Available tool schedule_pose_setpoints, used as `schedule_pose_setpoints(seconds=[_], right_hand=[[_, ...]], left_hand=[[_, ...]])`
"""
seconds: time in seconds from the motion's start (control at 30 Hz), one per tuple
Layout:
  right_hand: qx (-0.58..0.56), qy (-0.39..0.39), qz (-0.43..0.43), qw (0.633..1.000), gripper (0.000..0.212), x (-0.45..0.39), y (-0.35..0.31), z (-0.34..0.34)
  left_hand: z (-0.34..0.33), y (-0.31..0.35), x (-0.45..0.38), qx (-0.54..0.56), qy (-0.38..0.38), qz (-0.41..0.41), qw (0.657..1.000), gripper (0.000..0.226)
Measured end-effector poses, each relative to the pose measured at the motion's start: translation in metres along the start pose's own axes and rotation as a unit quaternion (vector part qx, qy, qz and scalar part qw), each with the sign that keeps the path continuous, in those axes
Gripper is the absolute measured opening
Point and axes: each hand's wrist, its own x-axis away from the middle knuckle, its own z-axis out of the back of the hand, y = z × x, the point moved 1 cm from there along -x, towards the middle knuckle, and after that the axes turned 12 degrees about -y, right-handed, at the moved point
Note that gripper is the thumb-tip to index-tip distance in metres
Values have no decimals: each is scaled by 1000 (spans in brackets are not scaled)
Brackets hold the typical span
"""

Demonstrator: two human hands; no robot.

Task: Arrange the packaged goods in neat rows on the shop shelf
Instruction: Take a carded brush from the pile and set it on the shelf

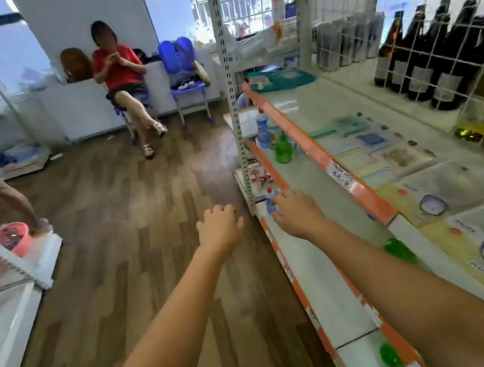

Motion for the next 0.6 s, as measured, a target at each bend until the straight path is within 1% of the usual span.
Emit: schedule_pose_setpoints(seconds=[0.07,0.17,0.3,0.4,0.6], right_hand=[[-9,-18,10,1000,40,-20,-1,-4],[-12,-26,13,999,35,-55,-5,-9],[-20,-49,-1,999,36,-100,-13,-13],[-19,-61,-12,998,38,-136,-18,-9],[-36,-2,-33,999,35,-201,-28,26]], left_hand=[[0,-6,-13,-4,-13,9,1000,39],[3,-19,-37,-14,-20,16,1000,39],[14,-42,-76,-20,-36,10,999,40],[32,-58,-113,-23,-29,1,999,40],[71,-75,-181,-15,1,-26,1000,40]])
